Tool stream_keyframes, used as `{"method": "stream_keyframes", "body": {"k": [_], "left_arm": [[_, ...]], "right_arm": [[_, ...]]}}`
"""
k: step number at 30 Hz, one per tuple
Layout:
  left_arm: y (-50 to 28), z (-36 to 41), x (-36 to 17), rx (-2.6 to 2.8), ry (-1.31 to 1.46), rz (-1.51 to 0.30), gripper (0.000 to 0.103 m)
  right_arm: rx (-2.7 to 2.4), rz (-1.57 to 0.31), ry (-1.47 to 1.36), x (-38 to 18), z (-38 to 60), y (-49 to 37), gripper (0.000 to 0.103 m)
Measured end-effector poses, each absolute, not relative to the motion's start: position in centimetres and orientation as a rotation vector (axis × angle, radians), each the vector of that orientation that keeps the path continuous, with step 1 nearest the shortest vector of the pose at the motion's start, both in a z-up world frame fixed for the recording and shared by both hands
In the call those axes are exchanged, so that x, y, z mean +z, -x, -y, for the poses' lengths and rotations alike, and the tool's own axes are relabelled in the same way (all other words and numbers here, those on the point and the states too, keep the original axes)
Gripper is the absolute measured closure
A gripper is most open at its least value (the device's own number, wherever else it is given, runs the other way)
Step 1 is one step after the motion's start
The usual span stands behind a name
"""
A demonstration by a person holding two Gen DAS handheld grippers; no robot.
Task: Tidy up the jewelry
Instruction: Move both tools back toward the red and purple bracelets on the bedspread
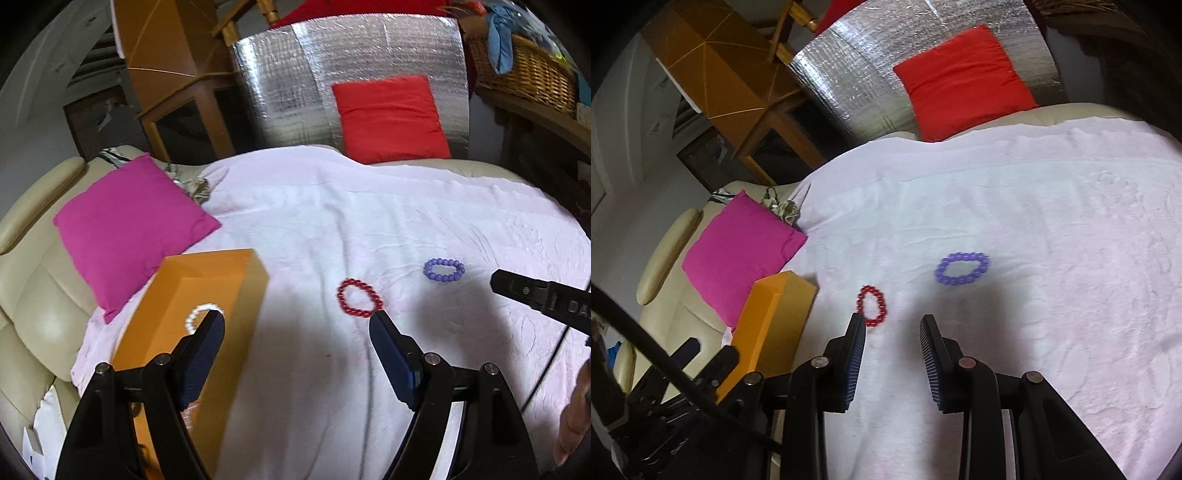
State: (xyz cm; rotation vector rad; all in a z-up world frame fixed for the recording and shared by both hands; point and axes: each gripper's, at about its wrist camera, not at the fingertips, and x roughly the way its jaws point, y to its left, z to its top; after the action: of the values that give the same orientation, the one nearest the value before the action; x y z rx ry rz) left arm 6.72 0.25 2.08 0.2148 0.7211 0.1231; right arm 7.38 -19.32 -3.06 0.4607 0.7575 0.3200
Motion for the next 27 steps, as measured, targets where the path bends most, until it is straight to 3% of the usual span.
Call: {"method": "stream_keyframes", "body": {"k": [27], "left_arm": [[-10.8, -0.4, -3.9, 0.096, -0.198, -0.818, 0.022]], "right_arm": [[0.248, -0.801, -0.402, -5.2, 20.3, -8.2, 0.07]]}}
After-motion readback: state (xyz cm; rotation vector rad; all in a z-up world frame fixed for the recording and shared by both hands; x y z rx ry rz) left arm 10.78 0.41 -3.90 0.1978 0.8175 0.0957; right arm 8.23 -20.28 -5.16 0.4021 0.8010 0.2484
